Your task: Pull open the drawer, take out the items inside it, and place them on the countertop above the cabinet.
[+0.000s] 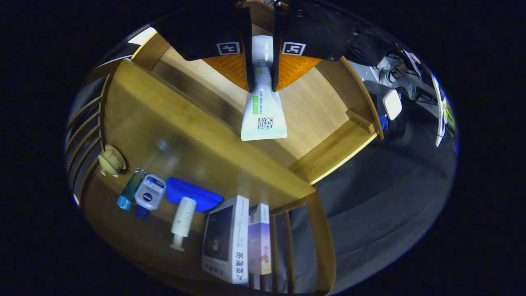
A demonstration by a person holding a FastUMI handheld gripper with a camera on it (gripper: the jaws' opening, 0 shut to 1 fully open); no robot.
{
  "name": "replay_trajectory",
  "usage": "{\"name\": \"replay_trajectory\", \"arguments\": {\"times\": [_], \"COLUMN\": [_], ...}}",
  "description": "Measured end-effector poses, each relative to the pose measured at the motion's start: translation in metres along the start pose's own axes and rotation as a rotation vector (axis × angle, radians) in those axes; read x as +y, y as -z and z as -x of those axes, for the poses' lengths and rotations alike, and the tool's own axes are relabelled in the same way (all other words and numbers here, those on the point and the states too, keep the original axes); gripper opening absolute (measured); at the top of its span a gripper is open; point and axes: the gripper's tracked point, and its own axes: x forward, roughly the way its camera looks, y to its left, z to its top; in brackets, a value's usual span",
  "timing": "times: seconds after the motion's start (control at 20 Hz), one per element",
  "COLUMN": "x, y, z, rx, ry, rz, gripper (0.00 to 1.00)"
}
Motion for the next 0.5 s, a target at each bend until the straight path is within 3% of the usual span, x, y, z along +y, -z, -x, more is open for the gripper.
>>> {"name": "replay_trajectory", "arguments": {"times": [0.25, 0.5], "x": [-0.029, -0.072], "y": [-0.030, -0.069], "z": [0.002, -0.007], "rx": [-0.088, -0.200], "ry": [0.049, 0.164], "rz": [-0.153, -0.266], "gripper": [0.23, 0.22]}}
